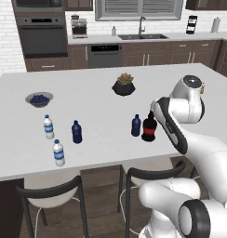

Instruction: Move the plastic bottles in the middle to the plastics group, and the glass bottles in the middle to the glass group.

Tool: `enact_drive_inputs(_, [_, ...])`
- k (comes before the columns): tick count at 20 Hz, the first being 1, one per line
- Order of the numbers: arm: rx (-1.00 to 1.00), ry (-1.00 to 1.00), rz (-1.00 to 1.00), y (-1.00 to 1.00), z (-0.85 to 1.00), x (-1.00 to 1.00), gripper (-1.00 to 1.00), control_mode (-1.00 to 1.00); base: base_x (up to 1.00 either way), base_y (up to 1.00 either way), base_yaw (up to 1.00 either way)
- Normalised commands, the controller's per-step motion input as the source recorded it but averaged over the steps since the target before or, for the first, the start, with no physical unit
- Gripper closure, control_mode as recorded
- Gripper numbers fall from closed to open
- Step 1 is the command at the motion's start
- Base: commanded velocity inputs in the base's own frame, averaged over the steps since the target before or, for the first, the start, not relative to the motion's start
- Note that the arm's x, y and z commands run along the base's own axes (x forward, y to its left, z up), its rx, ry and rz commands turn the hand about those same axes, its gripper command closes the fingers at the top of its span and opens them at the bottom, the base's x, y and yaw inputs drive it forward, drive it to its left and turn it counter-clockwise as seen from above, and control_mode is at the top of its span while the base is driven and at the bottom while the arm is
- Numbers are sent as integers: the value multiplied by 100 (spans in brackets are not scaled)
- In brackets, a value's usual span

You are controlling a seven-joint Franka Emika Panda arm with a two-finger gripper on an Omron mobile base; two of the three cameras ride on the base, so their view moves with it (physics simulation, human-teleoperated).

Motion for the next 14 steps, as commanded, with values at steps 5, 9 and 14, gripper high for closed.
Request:
enact_drive_inputs(5, [-2,0,6,8,-1,24,-100,-100,0,0,0])
enact_drive_inputs(9, [-4,0,3,10,-7,21,-100,-100,0,0,0])
enact_drive_inputs(14, [-4,0,0,1,-19,15,-100,-100,0,0,0])
